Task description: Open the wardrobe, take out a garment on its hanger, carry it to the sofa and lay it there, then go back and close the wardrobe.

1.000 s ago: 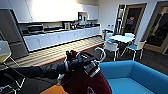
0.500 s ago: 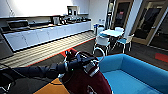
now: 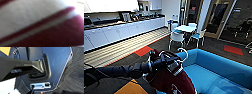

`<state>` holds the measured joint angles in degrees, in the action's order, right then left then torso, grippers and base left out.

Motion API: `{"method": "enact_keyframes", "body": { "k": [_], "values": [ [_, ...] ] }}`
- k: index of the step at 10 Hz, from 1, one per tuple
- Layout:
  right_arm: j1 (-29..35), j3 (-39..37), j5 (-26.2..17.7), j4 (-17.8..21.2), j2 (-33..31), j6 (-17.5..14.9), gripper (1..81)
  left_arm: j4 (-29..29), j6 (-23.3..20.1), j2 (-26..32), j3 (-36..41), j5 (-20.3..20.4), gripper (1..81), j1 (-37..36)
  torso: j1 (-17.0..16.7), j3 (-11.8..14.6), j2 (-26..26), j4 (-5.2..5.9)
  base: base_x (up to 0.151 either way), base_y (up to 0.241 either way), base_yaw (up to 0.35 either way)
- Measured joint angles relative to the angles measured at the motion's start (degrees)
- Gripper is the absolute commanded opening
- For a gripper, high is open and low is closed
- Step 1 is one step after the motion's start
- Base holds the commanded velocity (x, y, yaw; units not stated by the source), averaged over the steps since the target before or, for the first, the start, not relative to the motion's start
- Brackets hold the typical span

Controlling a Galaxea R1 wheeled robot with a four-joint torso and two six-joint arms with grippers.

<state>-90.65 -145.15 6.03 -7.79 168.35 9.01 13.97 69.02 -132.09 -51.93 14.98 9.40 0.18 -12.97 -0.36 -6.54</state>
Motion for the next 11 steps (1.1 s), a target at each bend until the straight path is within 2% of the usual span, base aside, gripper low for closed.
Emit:
{"method": "enact_keyframes", "body": {
  "k": [11],
  "values": [
    [0.0,0.0,0.1,0.0,0.1,0.0,81.1,0.0,0.0,1.0,0.0,0.0,1.0,0.0,0.0,0.0,0.0,0.0,0.0,0.0,-0.28]
  ]
}}
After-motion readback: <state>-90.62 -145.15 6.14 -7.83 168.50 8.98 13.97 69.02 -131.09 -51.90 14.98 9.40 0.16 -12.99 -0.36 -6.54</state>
